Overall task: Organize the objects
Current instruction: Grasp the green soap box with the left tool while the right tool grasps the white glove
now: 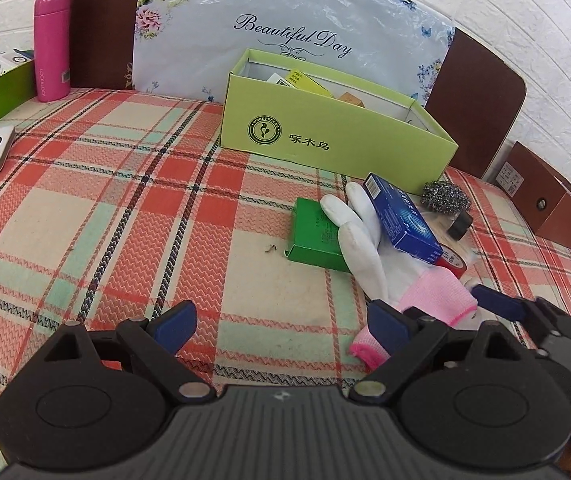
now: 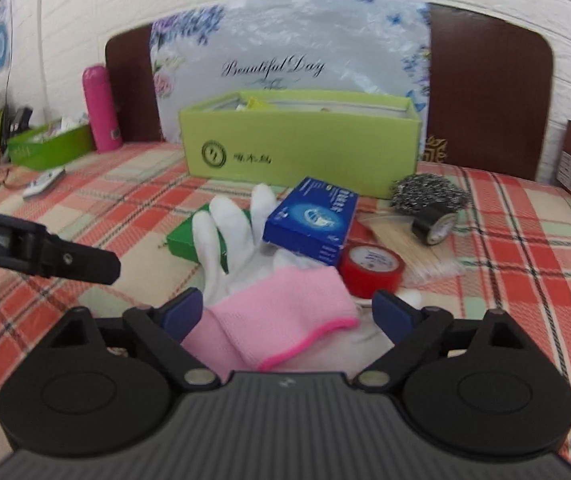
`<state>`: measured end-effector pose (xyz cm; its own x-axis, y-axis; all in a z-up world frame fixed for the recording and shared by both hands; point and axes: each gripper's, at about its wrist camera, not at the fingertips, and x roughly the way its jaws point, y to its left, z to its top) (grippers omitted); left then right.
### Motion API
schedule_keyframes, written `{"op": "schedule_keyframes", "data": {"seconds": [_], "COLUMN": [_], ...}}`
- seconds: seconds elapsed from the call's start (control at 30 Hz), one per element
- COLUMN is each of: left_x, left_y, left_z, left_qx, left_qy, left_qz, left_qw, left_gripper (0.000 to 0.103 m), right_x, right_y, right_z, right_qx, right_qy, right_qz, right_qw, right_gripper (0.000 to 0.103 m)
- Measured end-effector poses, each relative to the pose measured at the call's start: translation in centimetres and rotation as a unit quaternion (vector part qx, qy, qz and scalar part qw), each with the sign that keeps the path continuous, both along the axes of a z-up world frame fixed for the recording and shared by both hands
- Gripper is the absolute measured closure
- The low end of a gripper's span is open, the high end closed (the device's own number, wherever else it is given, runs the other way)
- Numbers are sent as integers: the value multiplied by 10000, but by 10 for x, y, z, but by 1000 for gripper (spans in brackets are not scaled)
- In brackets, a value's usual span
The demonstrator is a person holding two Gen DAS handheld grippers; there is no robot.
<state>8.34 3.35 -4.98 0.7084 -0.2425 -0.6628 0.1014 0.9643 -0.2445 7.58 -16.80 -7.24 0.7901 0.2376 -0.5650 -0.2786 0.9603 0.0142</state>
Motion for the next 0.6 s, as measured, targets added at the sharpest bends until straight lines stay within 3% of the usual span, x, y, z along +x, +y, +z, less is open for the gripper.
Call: {"op": "schedule_keyframes", "data": {"seconds": [0.03, 0.07, 0.13, 0.27, 0.4, 0.5, 0.6], "left_x": [0, 1, 6, 23, 47, 69, 91], "left_y": [0, -1, -3, -14, -26, -36, -47], "left_z": [-1, -1, -3, -5, -9, -13, -18], "left_qx": [9, 14, 27, 78, 68, 24, 76], "left_qy": [5, 10, 25, -27, -55, -3, 120], "left_qz": [-7, -22, -65, -144, -116, -58, -23], "left_qw": [10000, 10000, 10000, 9999, 9999, 10000, 9999], "left_gripper": [8, 8, 8, 8, 8, 8, 8], "right_x": [3, 4, -1, -17, -37, -47, -58], "right_y": [3, 3, -5, -37, -64, -80, -89], "right_z": [-3, -3, 2, 26, 45, 44, 28], "right_qx": [-86, -120, 44, 570, 553, 438, 314], "right_qy": [67, 99, 5, -304, -540, -251, 386], "right_qz": [13, -25, -124, -409, -697, -801, -687], "right_qw": [9999, 9999, 9999, 9971, 9946, 9955, 9964], "right_gripper": [45, 65, 87, 92, 92, 92, 92]}}
